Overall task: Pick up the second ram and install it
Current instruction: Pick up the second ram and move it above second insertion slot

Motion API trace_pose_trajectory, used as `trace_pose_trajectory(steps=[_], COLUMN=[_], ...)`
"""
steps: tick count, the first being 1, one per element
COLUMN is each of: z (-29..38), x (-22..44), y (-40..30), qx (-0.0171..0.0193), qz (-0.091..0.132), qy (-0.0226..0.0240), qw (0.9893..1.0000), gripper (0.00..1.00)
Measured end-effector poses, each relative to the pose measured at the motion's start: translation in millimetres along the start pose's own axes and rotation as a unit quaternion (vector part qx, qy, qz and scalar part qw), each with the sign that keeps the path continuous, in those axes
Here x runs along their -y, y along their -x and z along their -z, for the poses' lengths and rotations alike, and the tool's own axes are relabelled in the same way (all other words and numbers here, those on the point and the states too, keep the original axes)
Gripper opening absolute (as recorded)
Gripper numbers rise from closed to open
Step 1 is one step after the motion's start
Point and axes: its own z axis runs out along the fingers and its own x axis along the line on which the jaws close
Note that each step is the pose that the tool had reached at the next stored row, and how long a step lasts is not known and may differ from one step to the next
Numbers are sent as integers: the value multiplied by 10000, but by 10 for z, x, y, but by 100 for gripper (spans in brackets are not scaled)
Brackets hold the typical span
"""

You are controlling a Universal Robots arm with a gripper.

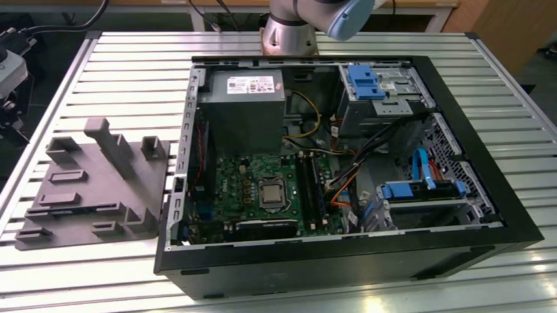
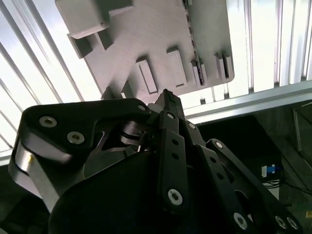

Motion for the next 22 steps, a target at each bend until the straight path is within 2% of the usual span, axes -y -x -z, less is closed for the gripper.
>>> trace_pose_trajectory(steps=[6, 11, 17, 22], z=[-2, -2, -2, -3], x=[-1, 0, 0, -1], y=[-1, -1, -1, -1], qx=[-10, -20, -32, -42], qz=[239, 453, 710, 930], qy=[5, 10, 16, 21], qw=[9997, 9990, 9975, 9957], gripper=[11, 11, 11, 11])
